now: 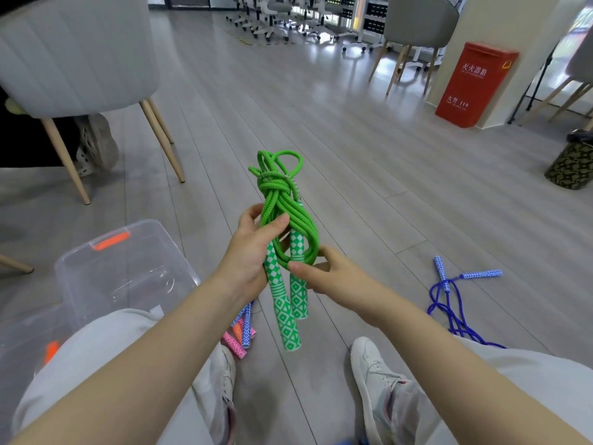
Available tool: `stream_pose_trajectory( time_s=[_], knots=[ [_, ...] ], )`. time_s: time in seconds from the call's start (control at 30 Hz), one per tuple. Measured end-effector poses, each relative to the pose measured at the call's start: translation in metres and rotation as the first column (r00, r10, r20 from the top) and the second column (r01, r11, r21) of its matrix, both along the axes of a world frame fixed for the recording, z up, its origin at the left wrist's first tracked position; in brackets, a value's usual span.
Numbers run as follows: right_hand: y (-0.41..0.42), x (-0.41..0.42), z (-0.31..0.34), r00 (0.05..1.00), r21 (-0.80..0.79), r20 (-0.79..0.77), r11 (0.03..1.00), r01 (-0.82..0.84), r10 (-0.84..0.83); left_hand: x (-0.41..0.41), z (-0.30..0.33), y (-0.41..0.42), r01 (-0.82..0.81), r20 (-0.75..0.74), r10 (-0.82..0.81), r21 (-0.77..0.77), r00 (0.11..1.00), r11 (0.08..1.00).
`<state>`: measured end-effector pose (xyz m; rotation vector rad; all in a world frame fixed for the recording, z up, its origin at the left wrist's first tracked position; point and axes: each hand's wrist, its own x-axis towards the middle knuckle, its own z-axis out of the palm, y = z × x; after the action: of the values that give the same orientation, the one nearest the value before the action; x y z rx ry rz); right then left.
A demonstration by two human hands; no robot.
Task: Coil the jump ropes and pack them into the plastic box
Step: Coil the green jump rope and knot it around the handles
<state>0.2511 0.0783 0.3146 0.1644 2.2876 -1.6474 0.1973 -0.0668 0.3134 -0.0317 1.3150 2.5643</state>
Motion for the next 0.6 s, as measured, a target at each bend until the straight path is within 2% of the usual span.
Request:
stream_pose_trajectory(
  time_s=[0.1,0.17,0.2,0.27,0.33,0.37,0.47,0.6],
  knots=[
    [-0.005,-0.002,-0.006,0.999,-0.183,0.032,0.982,0.046,-0.04,0.0,0.004,-0.002,0.091,-0.059,-0.088,0.056,0.994,0.994],
    [-0.004,-0.005,-0.005,0.999,-0.192,-0.01,0.981,0.034,-0.037,-0.002,0.013,-0.008,0.186,-0.05,-0.18,0.174,0.982,0.967],
    [-0.002,-0.006,-0.004,0.998,-0.131,-0.061,0.991,0.023,-0.031,-0.005,0.018,-0.011,0.193,-0.022,-0.193,0.22,0.981,0.956],
    [0.006,-0.008,-0.006,0.979,0.137,-0.205,0.991,0.012,0.016,-0.012,0.026,-0.02,0.138,0.025,-0.149,0.244,0.989,0.96],
    [0.017,-0.009,-0.013,0.954,0.396,-0.277,0.918,0.003,0.116,-0.017,0.029,-0.027,0.041,0.089,-0.062,0.224,0.994,0.974],
    [0.021,-0.009,-0.017,0.951,0.467,-0.27,0.884,-0.011,0.154,-0.019,0.027,-0.03,0.011,0.106,-0.03,0.177,0.994,0.984],
    [0.026,-0.007,-0.022,0.946,0.494,-0.272,0.869,-0.022,0.179,-0.024,0.022,-0.034,-0.018,0.069,0.018,0.005,0.997,1.0],
    [0.025,-0.006,-0.021,0.93,0.6,-0.312,0.799,0.034,0.194,-0.03,0.022,-0.042,-0.151,-0.033,0.149,-0.103,0.988,0.983]
  ],
)
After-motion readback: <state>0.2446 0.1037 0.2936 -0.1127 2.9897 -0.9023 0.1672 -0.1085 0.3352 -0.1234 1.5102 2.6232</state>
